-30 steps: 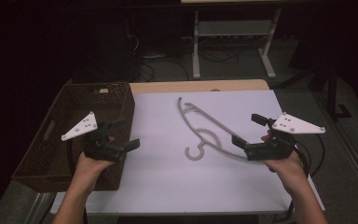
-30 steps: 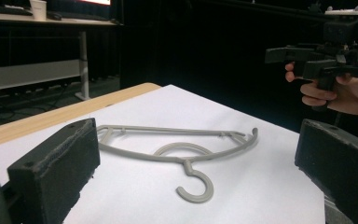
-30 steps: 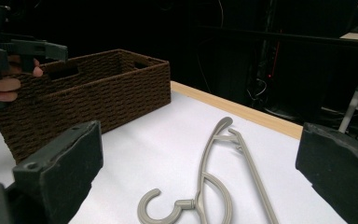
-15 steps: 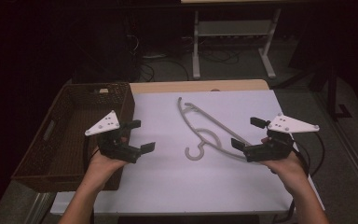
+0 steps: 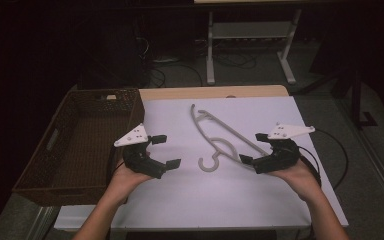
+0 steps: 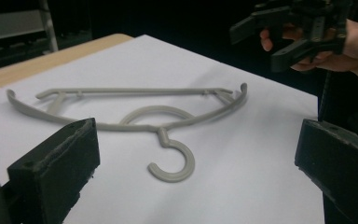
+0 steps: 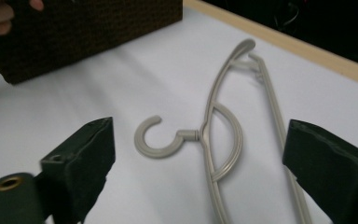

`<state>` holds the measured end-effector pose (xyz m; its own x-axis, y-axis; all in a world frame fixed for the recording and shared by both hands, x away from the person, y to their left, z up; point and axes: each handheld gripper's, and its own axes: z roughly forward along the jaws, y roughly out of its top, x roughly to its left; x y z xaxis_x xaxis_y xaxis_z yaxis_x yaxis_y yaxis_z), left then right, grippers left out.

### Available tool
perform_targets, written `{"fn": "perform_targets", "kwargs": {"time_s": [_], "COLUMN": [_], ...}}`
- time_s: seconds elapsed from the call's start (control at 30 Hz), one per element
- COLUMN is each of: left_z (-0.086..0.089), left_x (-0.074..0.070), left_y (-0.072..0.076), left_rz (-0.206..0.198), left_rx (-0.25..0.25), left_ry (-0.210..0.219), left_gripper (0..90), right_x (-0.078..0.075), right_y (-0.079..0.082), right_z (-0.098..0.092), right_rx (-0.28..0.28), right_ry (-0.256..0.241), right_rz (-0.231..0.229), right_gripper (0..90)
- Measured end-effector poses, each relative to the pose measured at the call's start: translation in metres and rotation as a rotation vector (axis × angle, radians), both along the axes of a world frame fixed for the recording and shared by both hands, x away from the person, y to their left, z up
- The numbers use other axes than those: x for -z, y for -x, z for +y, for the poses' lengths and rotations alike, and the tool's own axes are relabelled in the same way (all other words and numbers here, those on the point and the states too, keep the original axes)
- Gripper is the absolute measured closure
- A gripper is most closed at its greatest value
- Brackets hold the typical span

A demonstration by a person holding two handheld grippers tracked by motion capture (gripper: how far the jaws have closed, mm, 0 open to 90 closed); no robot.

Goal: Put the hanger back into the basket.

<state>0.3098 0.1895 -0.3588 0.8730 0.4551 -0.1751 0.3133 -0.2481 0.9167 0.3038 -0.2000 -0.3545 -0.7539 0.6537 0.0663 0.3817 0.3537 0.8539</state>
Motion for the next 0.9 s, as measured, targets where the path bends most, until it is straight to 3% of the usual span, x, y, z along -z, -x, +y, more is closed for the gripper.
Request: {"fn": "perform_targets", "kwargs": {"time_s": [0.17,0.4,0.47,0.73,0.9], "left_z": [-0.005,-0.008,-0.008,-0.008,-0.008], "left_x": [0.009,0.015,0.016,0.015,0.014], "left_y": [0.000,0.000,0.001,0.002,0.003], "left_rz": [0.020,0.038,0.040,0.038,0.034], "left_rx": [0.013,0.022,0.023,0.027,0.033], "left_ry": [0.000,-0.008,-0.006,-0.002,-0.003], "left_gripper": [0.0,0.0,0.0,0.0,0.0], "right_x": [0.019,0.042,0.052,0.071,0.082], "right_y": [-0.016,-0.030,-0.034,-0.042,-0.044], "right_z": [0.009,0.011,0.013,0.018,0.022], "right_rx": [-0.039,-0.041,-0.045,-0.053,-0.042], "right_ry": [0.070,0.097,0.141,0.221,0.264], "right_rz": [0.052,0.126,0.156,0.209,0.222], "right_gripper": [20.0,36.6,42.6,52.9,65.4]}}
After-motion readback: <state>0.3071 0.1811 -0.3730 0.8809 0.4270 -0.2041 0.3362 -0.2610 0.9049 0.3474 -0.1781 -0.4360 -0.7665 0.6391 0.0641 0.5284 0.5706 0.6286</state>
